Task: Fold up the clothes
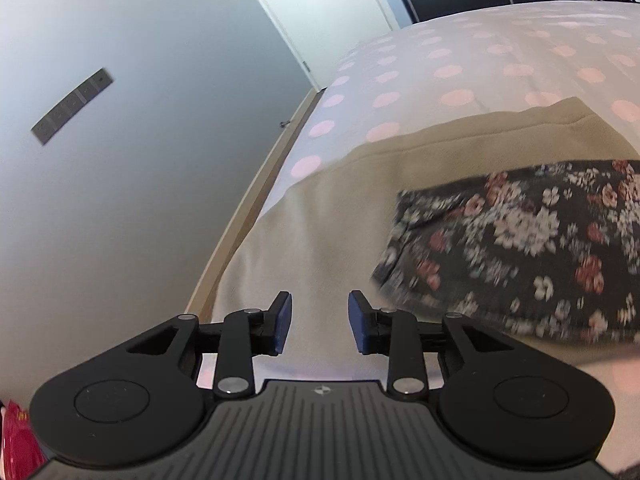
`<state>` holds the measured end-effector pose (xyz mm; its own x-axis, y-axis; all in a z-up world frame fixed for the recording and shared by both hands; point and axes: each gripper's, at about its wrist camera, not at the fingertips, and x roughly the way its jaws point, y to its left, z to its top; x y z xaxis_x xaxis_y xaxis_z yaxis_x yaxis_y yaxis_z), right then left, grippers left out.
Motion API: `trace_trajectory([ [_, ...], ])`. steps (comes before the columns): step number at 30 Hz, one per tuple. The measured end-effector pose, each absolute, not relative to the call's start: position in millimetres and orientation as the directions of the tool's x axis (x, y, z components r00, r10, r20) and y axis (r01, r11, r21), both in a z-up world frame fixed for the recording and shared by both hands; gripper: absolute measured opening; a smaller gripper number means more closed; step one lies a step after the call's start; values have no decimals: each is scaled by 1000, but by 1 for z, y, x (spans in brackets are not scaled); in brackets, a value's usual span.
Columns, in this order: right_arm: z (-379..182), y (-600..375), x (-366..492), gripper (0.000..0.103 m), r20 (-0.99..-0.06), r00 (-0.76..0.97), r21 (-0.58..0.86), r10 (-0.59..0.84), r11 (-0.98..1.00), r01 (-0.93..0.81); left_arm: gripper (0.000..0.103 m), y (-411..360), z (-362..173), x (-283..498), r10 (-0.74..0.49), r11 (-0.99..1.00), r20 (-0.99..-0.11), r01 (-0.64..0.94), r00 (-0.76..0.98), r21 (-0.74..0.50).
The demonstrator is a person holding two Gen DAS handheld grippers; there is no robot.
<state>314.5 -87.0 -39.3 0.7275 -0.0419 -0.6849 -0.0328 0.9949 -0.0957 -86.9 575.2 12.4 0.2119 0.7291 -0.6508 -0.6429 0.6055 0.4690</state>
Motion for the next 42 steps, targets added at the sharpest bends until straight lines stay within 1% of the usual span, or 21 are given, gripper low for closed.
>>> trace_trajectory([
  [2,-34,-96,298,34,-697,717,-72,-17,996,-46,37,571,16,-111,717,606,-664,-662,214,441],
  [6,-29,-118,260,37,-725,689,-31,18,998,-59,39,560,13,-161,681,607,-702,-697,209,381],
  [9,-30,-136,228,40,-750,660,-5,44,997,-72,46,550,1,-197,635,609,-745,-725,203,321],
  [16,-45,-172,168,43,-812,580,25,68,996,-81,48,540,-30,-256,543,574,-828,-782,141,243],
  [19,-55,-182,143,47,-835,541,57,99,994,-94,52,537,-44,-274,497,555,-858,-807,130,199],
  [24,-68,-189,118,49,-870,484,68,98,994,-80,52,533,-63,-285,440,554,-890,-816,118,166],
  [27,-71,-193,110,50,-886,454,84,94,996,-42,52,533,-66,-287,413,560,-902,-816,126,143],
  [31,-73,-194,103,50,-897,433,79,85,996,-31,52,540,-66,-290,367,521,-914,-852,172,49],
  [36,-71,-197,98,51,-891,448,73,79,997,-32,52,546,-74,-284,379,486,-915,-871,137,71],
  [39,-69,-205,99,51,-892,442,106,95,994,-1,52,551,-85,-281,352,484,-928,-873,127,64],
  [40,-68,-209,100,51,-892,440,121,102,993,15,49,552,-88,-279,342,487,-932,-871,119,67],
  [42,-66,-217,101,51,-891,437,157,120,986,49,40,554,-89,-277,326,494,-936,-868,131,50],
])
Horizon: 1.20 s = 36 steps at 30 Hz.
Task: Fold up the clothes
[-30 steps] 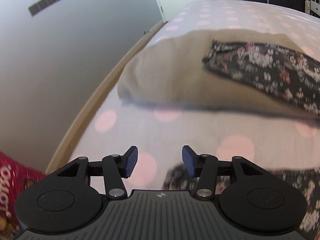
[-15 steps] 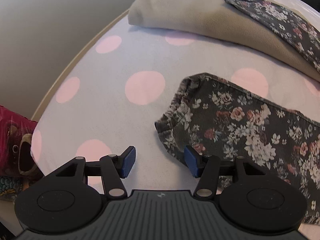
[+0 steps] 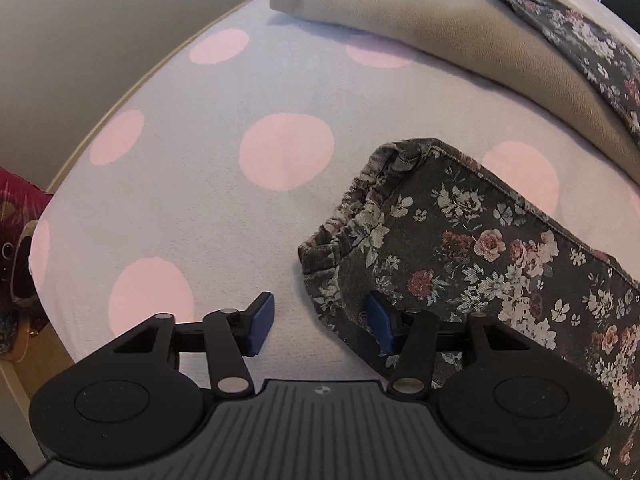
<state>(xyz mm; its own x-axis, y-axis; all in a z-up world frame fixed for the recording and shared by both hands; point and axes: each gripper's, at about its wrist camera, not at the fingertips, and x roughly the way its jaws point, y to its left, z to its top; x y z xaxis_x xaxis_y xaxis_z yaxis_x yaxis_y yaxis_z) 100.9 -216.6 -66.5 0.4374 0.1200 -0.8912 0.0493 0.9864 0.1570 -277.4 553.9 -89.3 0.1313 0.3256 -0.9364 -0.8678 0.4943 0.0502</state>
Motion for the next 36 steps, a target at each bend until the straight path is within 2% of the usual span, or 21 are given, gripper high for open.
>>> trace_trajectory([
  [2,-64,-226,103,51,-885,444,199,138,975,95,22,555,-88,-276,312,490,-939,-871,144,30],
  [5,-64,-239,106,52,-886,440,245,149,955,170,11,556,-85,-274,324,485,-937,-873,134,43],
  [13,-87,-259,110,52,-934,333,243,128,912,330,8,553,-82,-269,342,497,-934,-863,101,89],
  [14,-91,-261,111,45,-933,323,272,159,900,341,7,553,-82,-268,346,500,-933,-861,97,96],
  [15,-93,-260,111,24,-931,316,289,181,895,341,6,552,-81,-267,349,503,-933,-858,93,103],
  [17,-90,-254,110,12,-930,322,281,176,906,316,3,551,-76,-266,353,502,-931,-859,98,100],
  [18,-84,-250,108,10,-926,339,272,165,916,296,2,551,-72,-266,357,500,-928,-861,107,93],
  [25,-29,-237,90,7,-879,468,220,96,950,219,1,540,-22,-281,450,456,-875,-889,180,51],
  [29,3,-244,79,6,-853,514,218,90,956,195,1,534,-2,-294,455,447,-873,-893,177,51],
  [36,-15,-249,71,6,-896,440,175,63,960,220,1,525,-7,-312,437,447,-896,-884,83,136],
])
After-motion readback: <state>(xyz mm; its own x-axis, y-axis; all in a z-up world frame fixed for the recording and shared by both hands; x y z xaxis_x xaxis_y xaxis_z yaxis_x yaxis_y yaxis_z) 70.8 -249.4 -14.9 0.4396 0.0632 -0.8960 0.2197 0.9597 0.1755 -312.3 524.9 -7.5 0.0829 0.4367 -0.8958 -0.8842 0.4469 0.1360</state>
